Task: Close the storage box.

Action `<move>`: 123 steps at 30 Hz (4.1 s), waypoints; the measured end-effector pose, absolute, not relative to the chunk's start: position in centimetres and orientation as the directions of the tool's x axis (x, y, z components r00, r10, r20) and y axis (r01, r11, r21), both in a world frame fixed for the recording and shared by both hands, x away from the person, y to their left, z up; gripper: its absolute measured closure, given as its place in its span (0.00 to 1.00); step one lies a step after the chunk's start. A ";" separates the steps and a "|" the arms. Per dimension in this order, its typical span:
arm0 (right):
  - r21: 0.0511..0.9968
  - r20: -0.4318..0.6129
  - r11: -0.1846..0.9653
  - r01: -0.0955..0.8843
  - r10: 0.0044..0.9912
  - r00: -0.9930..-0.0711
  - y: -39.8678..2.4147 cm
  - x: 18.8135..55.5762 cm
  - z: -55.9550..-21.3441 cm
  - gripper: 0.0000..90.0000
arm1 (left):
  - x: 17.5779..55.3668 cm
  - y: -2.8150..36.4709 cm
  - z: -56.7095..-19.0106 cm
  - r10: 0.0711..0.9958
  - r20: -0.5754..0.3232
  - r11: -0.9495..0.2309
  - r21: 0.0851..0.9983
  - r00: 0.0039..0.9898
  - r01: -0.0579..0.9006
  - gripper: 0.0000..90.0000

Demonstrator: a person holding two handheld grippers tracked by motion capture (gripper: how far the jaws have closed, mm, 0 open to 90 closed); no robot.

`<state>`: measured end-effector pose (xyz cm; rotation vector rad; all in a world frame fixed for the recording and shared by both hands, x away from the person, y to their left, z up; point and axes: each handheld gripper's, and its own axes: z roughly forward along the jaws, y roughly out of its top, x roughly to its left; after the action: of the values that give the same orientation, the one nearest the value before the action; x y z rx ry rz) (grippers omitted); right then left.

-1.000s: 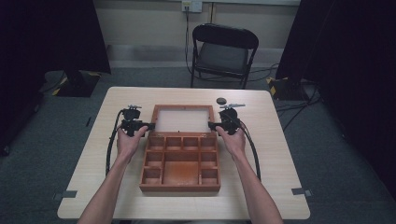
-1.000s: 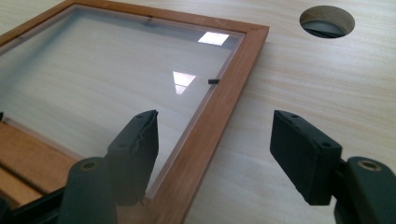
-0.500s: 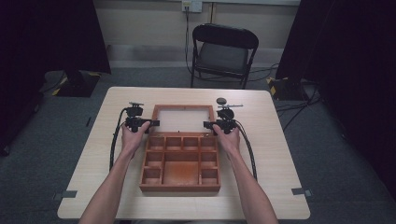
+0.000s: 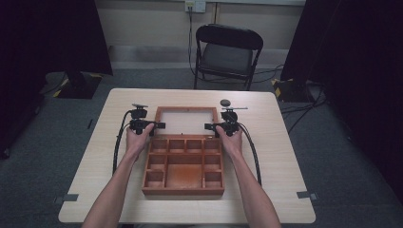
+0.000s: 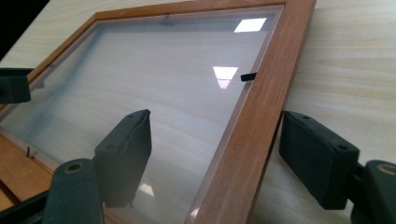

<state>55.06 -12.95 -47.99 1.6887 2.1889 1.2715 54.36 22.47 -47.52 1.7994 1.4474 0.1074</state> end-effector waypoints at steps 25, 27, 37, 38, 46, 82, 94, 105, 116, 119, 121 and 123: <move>0.700 0.426 -0.018 0.714 0.812 -0.398 -13.6 54.8 -47.1 0.41 | 54.7 22.2 -46.8 0.827 -0.405 -0.043 0.647 0.391 0.761 0.32; 0.707 0.421 -0.017 0.707 0.814 -0.400 -13.6 54.7 -47.0 0.42 | 54.6 22.0 -46.7 0.830 -0.398 -0.041 0.655 0.391 0.755 0.32; 0.739 0.413 -0.015 0.674 0.800 -0.435 -14.2 54.4 -45.5 0.48 | 54.3 22.0 -45.8 0.817 -0.391 -0.038 0.697 0.423 0.716 0.35; 0.740 0.410 -0.013 0.673 0.801 -0.436 -14.2 54.4 -45.4 0.49 | 54.3 22.0 -45.7 0.819 -0.385 -0.044 0.699 0.427 0.714 0.35; 0.758 0.393 0.001 0.653 0.798 -0.458 -14.4 54.1 -44.4 0.52 | 53.8 22.1 -44.6 0.823 -0.355 -0.051 0.731 0.444 0.680 0.38; 0.822 0.307 0.077 0.565 0.775 -0.552 -14.1 51.2 -39.9 0.50 | 50.4 22.4 -39.4 0.807 -0.270 -0.090 0.823 0.525 0.562 0.37; 0.836 0.304 0.077 0.544 0.759 -0.575 -13.7 50.7 -39.1 0.44 | 49.8 22.2 -37.9 0.798 -0.260 -0.087 0.843 0.544 0.530 0.37; 0.835 0.300 0.093 0.543 0.750 -0.590 -13.7 50.1 -38.7 0.45 | 48.7 22.4 -37.6 0.785 -0.252 -0.098 0.851 0.566 0.515 0.38; 0.836 0.295 0.108 0.538 0.738 -0.607 -13.8 49.4 -38.5 0.45 | 47.7 22.5 -37.5 0.778 -0.234 -0.119 0.856 0.583 0.503 0.41; 0.839 0.293 0.112 0.533 0.733 -0.614 -13.8 49.1 -38.5 0.44 | 47.3 22.6 -37.4 0.772 -0.235 -0.121 0.858 0.591 0.500 0.41; 0.839 0.294 0.114 0.532 0.728 -0.620 -13.9 49.0 -38.5 0.44 | 47.1 22.6 -37.4 0.770 -0.229 -0.129 0.858 0.595 0.497 0.41; 0.842 0.289 0.119 0.527 0.725 -0.625 -14.0 48.7 -38.5 0.44 | 46.8 22.6 -37.4 0.768 -0.231 -0.129 0.858 0.597 0.498 0.41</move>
<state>48.70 -13.95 -38.48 1.2503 2.1963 1.5170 46.83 22.60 -37.37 1.7863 1.0339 0.3254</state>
